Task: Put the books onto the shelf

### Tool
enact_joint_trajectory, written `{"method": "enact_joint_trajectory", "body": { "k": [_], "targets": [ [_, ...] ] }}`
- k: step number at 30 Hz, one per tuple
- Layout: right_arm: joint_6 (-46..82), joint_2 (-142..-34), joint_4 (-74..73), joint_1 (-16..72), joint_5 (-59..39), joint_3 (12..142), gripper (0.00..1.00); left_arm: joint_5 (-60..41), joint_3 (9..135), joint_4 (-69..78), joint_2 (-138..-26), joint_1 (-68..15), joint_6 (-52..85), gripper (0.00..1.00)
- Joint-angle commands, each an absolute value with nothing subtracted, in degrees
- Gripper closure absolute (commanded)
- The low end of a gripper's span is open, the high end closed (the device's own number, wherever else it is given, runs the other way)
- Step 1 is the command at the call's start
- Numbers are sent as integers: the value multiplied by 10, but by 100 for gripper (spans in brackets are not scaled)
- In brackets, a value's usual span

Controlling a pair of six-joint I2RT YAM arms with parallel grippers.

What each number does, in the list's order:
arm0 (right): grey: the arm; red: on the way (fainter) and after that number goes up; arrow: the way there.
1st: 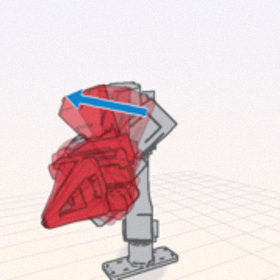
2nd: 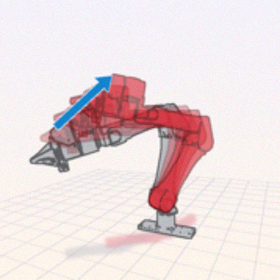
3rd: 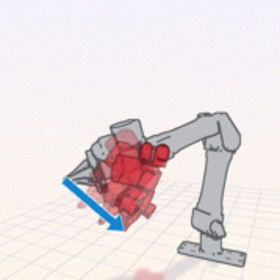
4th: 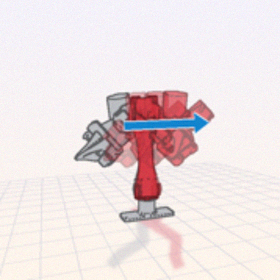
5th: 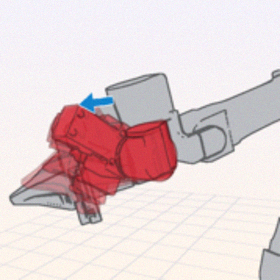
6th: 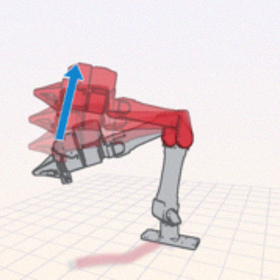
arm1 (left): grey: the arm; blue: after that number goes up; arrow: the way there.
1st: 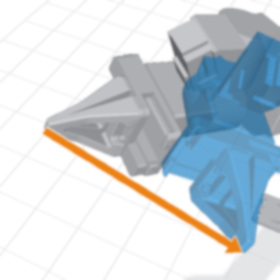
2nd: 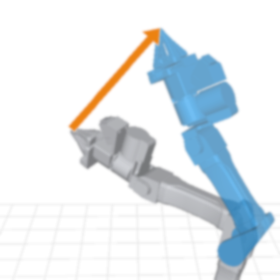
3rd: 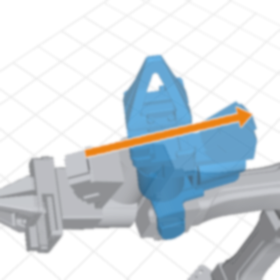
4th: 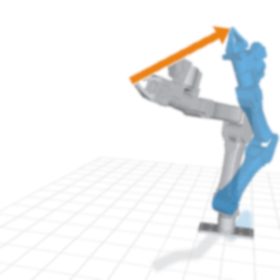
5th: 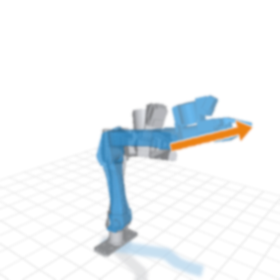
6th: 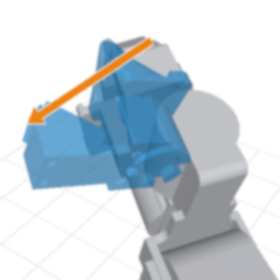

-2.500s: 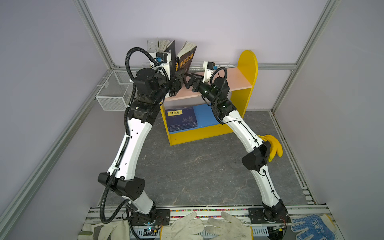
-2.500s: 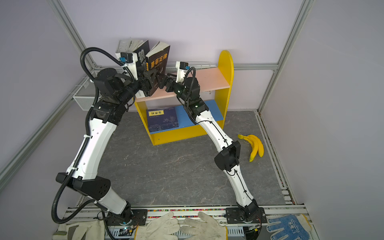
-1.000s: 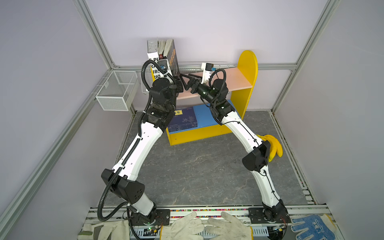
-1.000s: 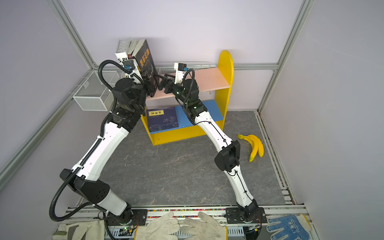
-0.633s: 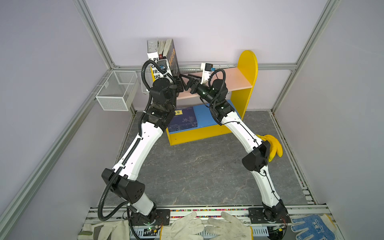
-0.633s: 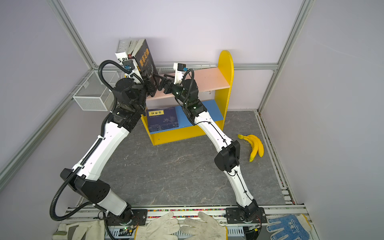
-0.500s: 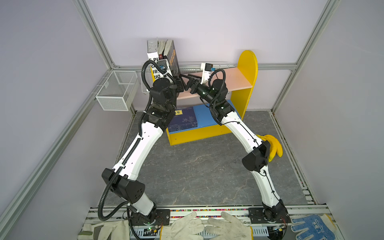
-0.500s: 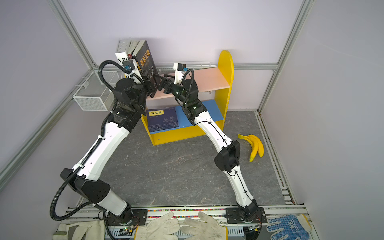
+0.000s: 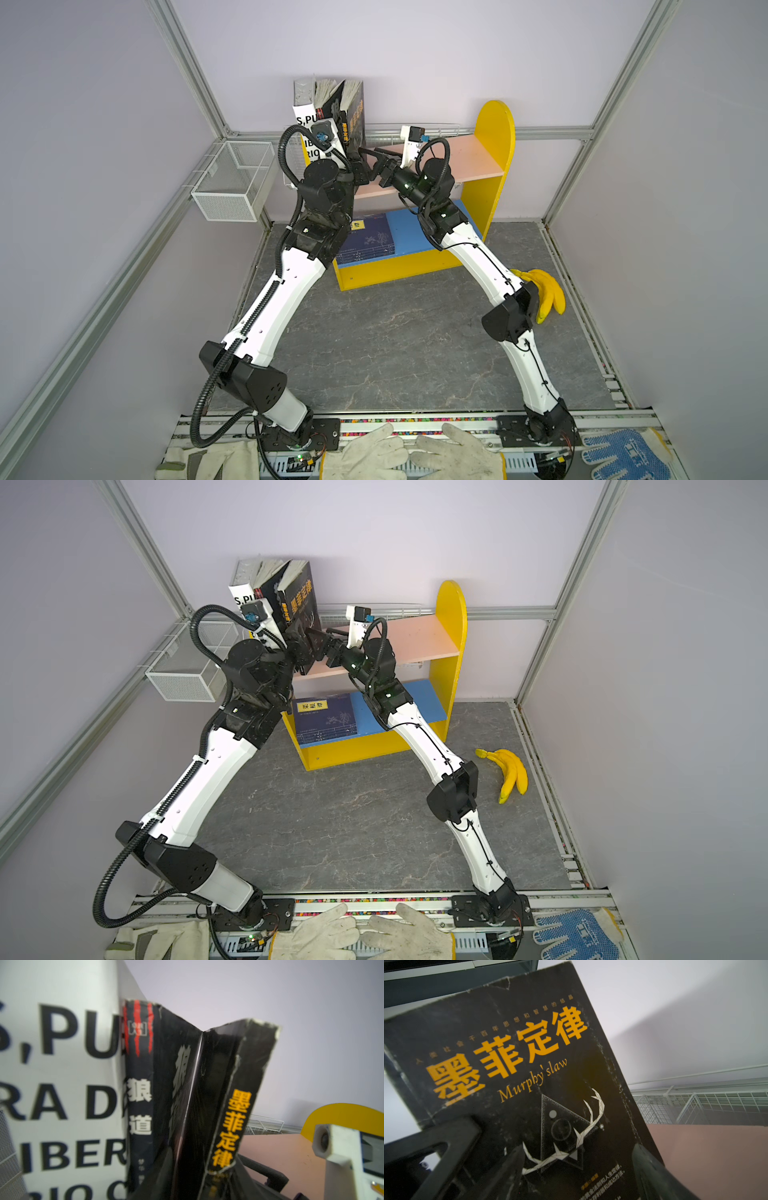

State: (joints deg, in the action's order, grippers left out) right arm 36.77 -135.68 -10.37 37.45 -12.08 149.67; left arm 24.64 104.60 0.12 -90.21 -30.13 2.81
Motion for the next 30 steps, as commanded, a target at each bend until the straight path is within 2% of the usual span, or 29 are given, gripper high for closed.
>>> {"method": "enact_joint_trajectory", "body": {
  "k": [1,6,19,24,30],
  "targets": [
    [399,-1411,15,383,-133,1474,15,273,1034,26,-862,-294,29,50],
    [397,-1409,10,384,-134,1474,15,258,997,42,-810,-294,39,42],
    [378,-1405,-29,386,-149,1482,14,204,959,9,-724,-294,52,34],
    [368,-1407,-42,390,-161,1482,14,140,947,-16,-709,-292,28,33],
    [338,-1414,-22,408,-161,1482,14,71,1009,-84,-750,-274,29,35]
  ]
}}
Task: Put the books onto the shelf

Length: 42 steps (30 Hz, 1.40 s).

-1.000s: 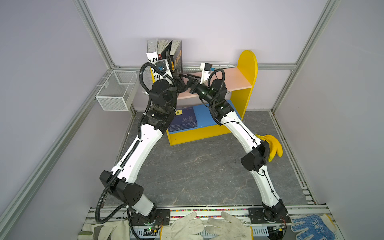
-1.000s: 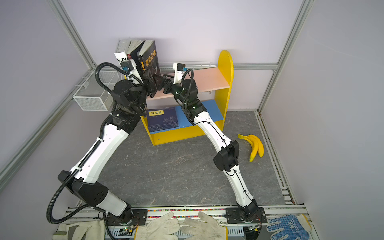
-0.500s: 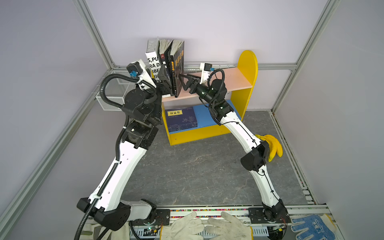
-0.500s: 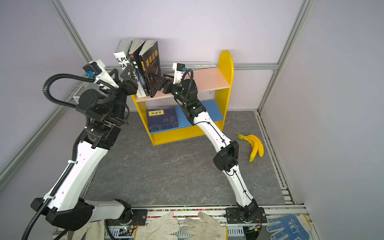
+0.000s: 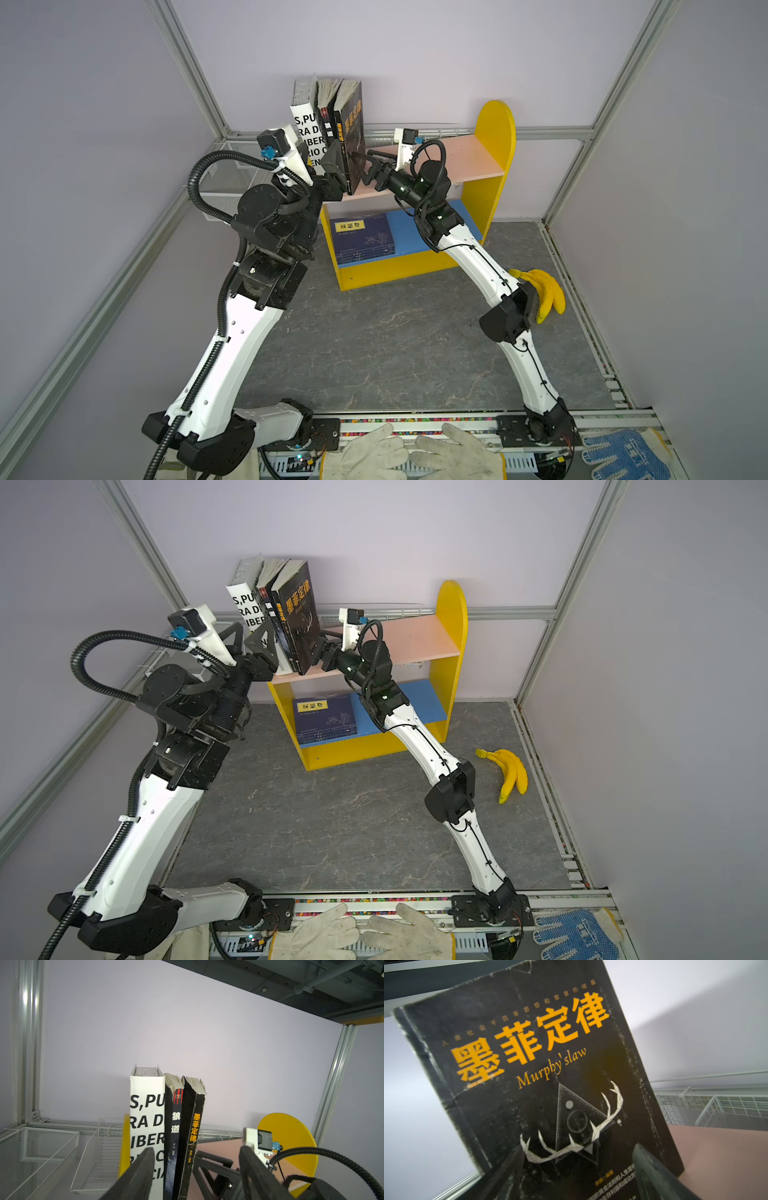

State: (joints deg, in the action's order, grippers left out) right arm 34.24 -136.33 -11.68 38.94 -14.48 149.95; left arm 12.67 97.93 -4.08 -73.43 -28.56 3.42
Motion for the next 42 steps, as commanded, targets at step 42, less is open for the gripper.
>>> {"method": "enact_joint_trajectory", "body": {
  "k": [42],
  "targets": [
    [219,-1292,29,399,-176,1420,9,-29,1019,-88,-752,-202,100,35]
  ]
}}
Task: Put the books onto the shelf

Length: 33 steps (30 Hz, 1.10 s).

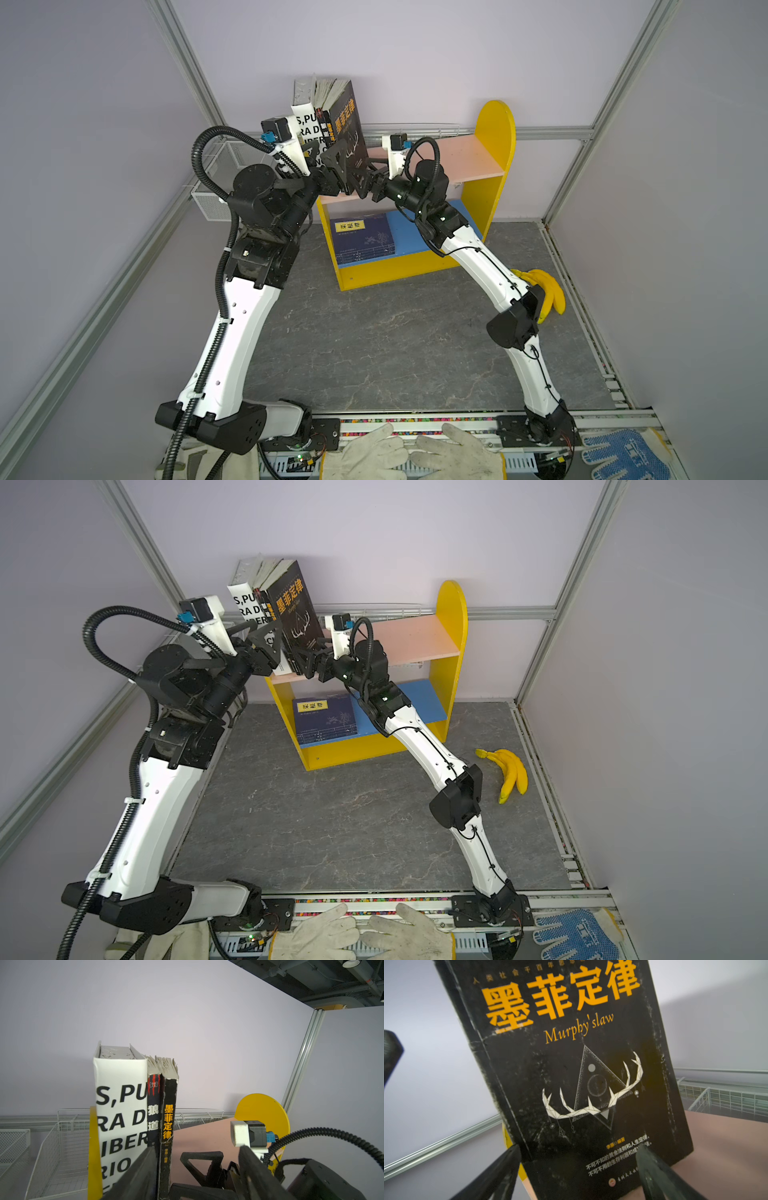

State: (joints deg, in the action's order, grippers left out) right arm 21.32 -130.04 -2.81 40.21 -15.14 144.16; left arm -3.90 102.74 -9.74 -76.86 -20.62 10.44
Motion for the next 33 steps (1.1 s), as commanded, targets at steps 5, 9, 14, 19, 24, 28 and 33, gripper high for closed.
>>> {"method": "enact_joint_trajectory", "body": {
  "k": [5,9,14,19,24,28,33],
  "targets": [
    [206,-1269,31,394,-176,1400,7,-17,1007,-91,-741,-201,96,35],
    [195,-1261,35,389,-166,1403,6,-16,1003,-88,-738,-201,97,35],
    [183,-1293,49,382,-160,1468,6,-31,1007,-89,-744,-202,103,35],
    [184,-1303,25,380,-166,1474,7,-73,1069,-142,-792,-202,84,35],
    [184,-1303,25,378,-168,1471,7,-98,1147,-194,-851,-202,65,38],
    [183,-1305,24,377,-169,1471,7,-100,1187,-215,-887,-201,63,39],
    [188,-1309,17,376,-174,1471,7,-84,1206,-221,-911,-201,66,40]
  ]
}}
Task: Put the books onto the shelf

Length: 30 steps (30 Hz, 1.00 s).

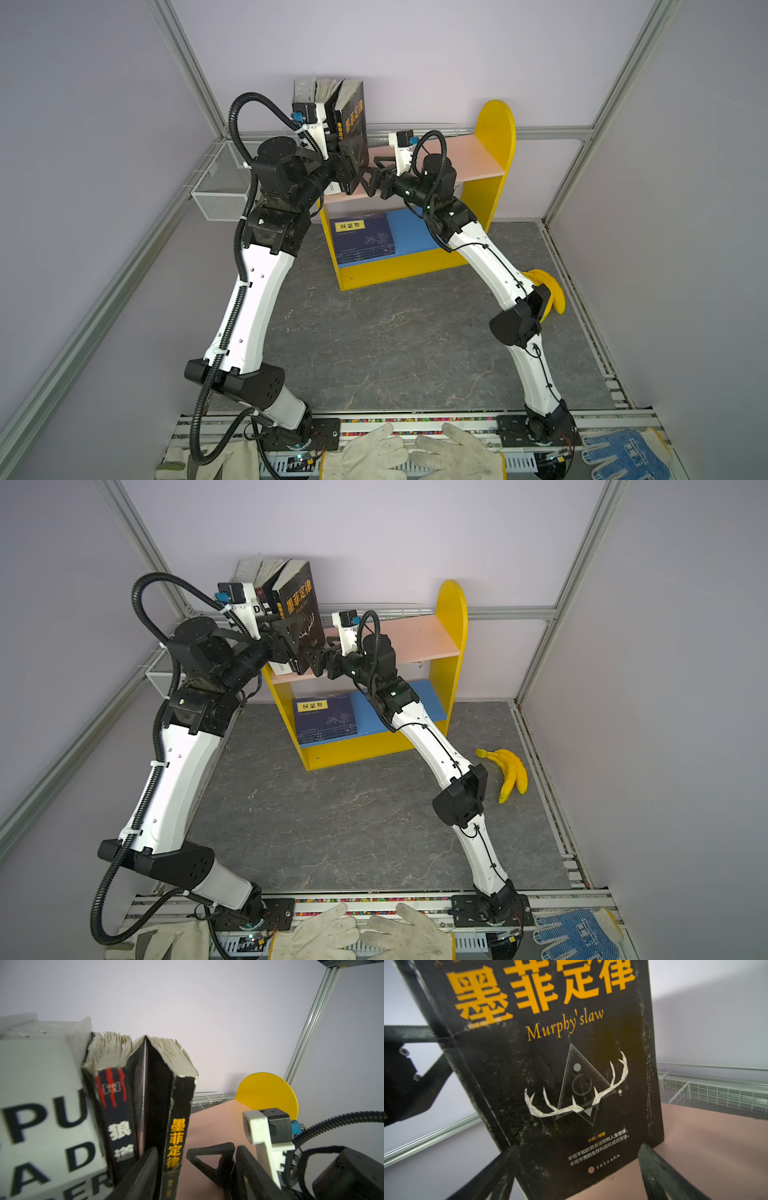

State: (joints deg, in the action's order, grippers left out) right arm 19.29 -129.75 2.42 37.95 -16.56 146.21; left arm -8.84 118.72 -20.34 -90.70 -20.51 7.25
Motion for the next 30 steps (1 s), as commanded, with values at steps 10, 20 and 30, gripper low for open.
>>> {"method": "enact_joint_trajectory", "body": {
  "k": [10,20,30],
  "targets": [
    [197,-1324,2,374,-184,1474,7,-38,1150,-153,-896,-201,76,44],
    [210,-1330,-6,372,-188,1473,8,-47,1168,-166,-905,-201,83,45],
    [214,-1335,-11,372,-192,1473,8,-4,1154,-134,-924,-216,85,59]
  ]
}}
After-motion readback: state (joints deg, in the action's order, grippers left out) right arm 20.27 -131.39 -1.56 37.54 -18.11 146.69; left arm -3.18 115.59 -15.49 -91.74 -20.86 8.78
